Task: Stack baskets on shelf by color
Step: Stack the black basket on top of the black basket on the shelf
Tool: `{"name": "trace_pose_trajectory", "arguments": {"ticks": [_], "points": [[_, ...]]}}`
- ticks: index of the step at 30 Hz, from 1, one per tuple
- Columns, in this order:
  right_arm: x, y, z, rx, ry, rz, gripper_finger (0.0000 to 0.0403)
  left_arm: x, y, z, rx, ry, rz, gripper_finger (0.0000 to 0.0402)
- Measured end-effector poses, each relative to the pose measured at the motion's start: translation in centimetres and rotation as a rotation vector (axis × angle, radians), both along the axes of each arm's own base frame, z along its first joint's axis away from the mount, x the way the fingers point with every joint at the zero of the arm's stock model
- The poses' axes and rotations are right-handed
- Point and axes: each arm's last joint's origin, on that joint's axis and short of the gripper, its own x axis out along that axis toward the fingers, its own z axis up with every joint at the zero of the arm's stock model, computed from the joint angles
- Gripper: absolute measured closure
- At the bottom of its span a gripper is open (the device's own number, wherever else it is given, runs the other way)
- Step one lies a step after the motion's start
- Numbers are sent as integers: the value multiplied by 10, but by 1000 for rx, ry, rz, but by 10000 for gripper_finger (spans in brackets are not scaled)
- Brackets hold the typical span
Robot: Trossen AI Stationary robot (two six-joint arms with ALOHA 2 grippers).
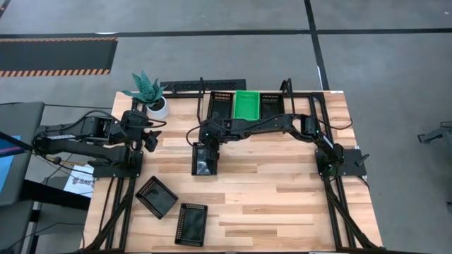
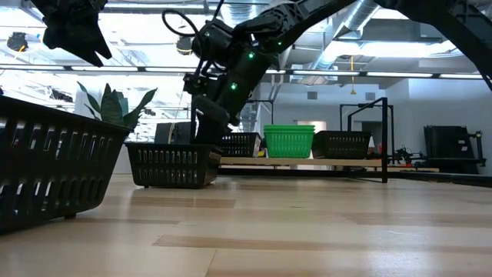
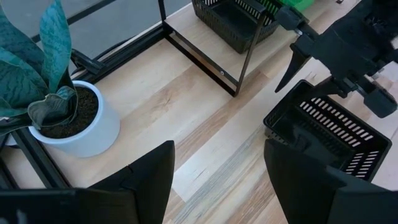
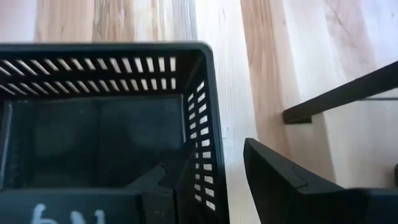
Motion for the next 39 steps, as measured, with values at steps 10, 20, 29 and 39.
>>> {"name": "trace_pose_trajectory", "arguments": {"ticks": [10, 20, 29, 39], "points": [[-3, 0, -4, 1, 8, 0, 251, 0, 0, 0, 0, 0, 0, 166], [-6, 0, -11, 7, 50, -1, 302, 0, 0, 0, 1, 2, -3, 166], [-6, -2, -10, 16, 51, -4, 389, 0, 0, 0, 2, 2, -2, 166], [-25, -6, 55, 67, -53, 141, 394, 0, 0, 0, 2, 6, -3, 166]]}}
